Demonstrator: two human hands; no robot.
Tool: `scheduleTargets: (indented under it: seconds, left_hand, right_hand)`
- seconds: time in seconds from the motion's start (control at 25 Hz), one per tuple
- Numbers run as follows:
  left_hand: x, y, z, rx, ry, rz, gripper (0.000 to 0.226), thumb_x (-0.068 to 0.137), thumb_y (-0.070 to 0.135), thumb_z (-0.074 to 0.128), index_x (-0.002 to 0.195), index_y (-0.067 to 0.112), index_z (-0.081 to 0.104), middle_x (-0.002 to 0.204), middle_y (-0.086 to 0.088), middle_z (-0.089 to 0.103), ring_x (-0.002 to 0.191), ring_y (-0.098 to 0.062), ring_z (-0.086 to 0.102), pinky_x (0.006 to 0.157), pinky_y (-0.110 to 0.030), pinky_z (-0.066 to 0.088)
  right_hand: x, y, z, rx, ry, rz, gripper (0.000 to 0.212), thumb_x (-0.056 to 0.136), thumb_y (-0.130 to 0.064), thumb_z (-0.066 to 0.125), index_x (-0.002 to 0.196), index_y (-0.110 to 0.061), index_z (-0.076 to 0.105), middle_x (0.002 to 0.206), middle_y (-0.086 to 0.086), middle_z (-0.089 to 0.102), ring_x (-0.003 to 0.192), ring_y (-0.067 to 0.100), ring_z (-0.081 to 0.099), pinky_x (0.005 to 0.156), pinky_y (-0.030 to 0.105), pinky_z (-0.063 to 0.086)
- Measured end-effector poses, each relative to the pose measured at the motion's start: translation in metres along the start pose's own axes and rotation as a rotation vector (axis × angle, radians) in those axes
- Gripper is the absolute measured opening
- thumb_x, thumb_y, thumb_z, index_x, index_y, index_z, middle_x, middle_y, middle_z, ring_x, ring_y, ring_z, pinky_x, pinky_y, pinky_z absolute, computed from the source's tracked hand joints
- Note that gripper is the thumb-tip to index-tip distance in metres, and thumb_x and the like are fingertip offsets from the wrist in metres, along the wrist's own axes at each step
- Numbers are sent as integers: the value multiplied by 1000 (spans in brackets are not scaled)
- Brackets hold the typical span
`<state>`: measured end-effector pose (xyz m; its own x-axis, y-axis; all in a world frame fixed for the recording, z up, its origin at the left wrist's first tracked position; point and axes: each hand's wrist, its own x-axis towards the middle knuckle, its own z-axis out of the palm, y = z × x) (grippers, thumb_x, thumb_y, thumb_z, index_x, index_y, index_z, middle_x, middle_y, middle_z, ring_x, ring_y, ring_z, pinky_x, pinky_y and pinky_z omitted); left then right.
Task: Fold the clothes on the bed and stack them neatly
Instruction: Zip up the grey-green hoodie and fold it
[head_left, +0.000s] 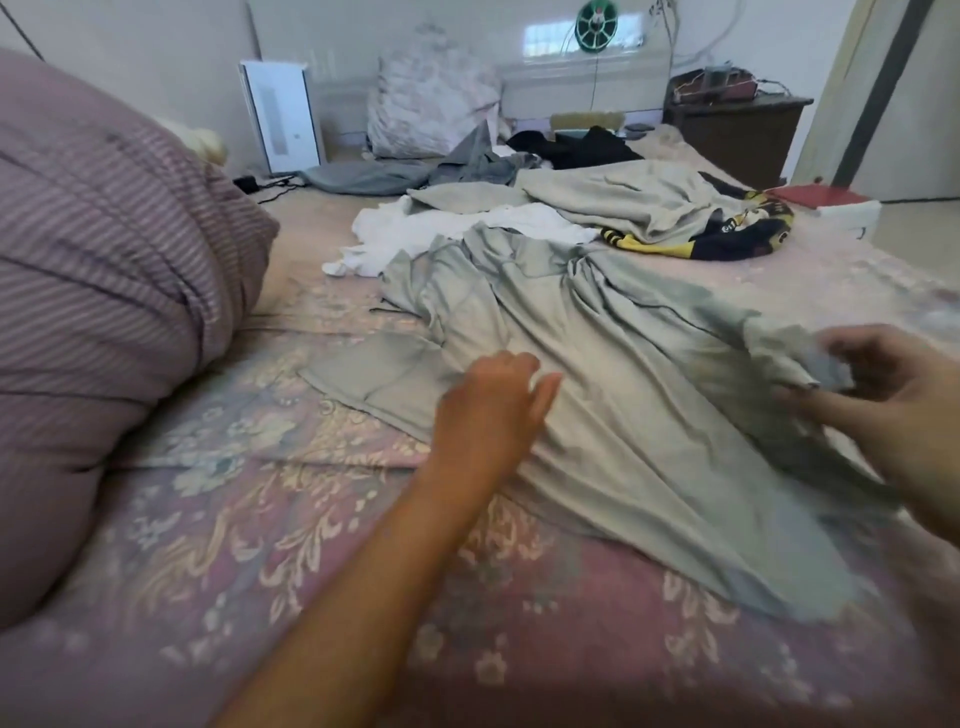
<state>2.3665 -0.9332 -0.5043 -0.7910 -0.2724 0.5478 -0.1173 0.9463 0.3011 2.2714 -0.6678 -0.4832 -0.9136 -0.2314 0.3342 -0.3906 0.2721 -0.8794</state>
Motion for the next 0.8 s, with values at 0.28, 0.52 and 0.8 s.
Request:
scheduleTargets:
  seconds: [0.28,0.52,0.8]
  left_hand:
    - [22,-170,-23,446,-324,-935,74,103,60,34,147,1,44,154,-28,32,143,-42,29,120,-50,16]
    - [33,-181,-11,242,-127,-877,32,101,30,58,120,7,68,134,-21,60,127,-40,51,104,-42,42]
    - [33,-175,-19,-465,458,-1010,10,99,8,56,95,12,48,112,-15,60,108,-33,57,92,-37,43]
  right_hand:
    - [-50,-10,94,-496,-533,-312,12,89,-4,72,95,-13,77,91,8,66,93,29,64,78,38,48]
    - [-54,-7,99,-680,-573,-469,38,83,-30,83,117,-16,75,101,5,66,91,32,63,72,42,47]
    - [-58,-12,115,-656,-541,-570,4,89,-19,78,90,-16,77,85,3,66,78,30,63,65,40,46]
